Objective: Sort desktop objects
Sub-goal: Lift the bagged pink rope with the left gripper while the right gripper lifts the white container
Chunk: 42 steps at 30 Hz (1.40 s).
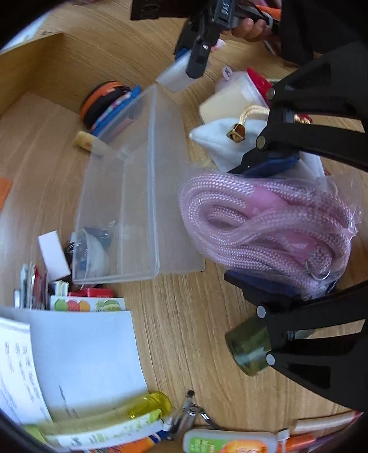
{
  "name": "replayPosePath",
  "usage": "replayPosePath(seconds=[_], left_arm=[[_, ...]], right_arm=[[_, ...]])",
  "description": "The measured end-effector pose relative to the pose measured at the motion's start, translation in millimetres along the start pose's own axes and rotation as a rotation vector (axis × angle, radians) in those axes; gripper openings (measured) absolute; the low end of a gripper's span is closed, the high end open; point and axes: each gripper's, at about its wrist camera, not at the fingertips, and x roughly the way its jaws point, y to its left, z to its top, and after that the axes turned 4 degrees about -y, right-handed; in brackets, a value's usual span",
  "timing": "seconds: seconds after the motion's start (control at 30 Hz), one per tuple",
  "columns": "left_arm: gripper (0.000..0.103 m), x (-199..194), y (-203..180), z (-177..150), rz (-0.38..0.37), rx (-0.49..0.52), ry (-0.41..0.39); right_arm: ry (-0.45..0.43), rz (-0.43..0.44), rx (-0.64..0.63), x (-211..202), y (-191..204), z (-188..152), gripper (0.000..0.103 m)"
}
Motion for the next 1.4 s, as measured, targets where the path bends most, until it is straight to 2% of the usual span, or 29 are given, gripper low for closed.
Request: replayPosePath(seconds=[0.27,0.3,0.33,0.37,0.47,0.53,0.63,0.73,1.03,1.07,1.13,1.2,1.4], left_arm=[[0.058,-27,0,-3,0.005,-0.057,-0.112],[0.052,-32,-1,-3,0.006,-0.062,-0.126],[0.037,-36,-1,-4,-0.006,-0.066,-0.141],[0.034,-40,-1,-4,-0.001,-0.068,-0.145],[0.033,-52,-3,-3,0.001,-0.066,-0.198],[0.033,-52,-4,-5,0.003,-0.067,-0.193],[0.034,-36,-2,-6,0.082,-0.036,-0.138],[0.041,-22,4,-6,0.112,-0.021,-0.092],[0.043,16,-1,1,0.098,0.074,0.029],[0.041,19,0,2,0.088,0.063,0.031],[0.031,18,0,2,0.079,0.045,0.025],[0.028,11,-1,0,0.072,0.029,0.004],[0.027,-17,-8,-9,0.065,-0.006,-0.096]], right_arm=[[-0.033,0.012,-0.012,-6,8,7,0.062],[-0.038,0.013,-0.017,-6,10,8,0.062],[-0.043,0.013,-0.023,-7,12,10,0.062],[-0.049,0.013,-0.028,-8,13,11,0.062],[-0.065,0.018,-0.037,-9,17,16,0.062],[-0.067,0.026,-0.032,-7,18,18,0.062],[-0.061,0.035,-0.026,-3,20,20,0.062],[-0.057,0.037,-0.032,-2,23,19,0.062],[-0.036,0.032,-0.029,6,21,20,0.062],[-0.035,0.035,-0.027,6,21,21,0.062],[-0.039,0.035,-0.025,6,21,23,0.062],[-0.045,0.033,-0.029,4,22,24,0.062],[-0.056,0.027,-0.039,2,24,29,0.062]])
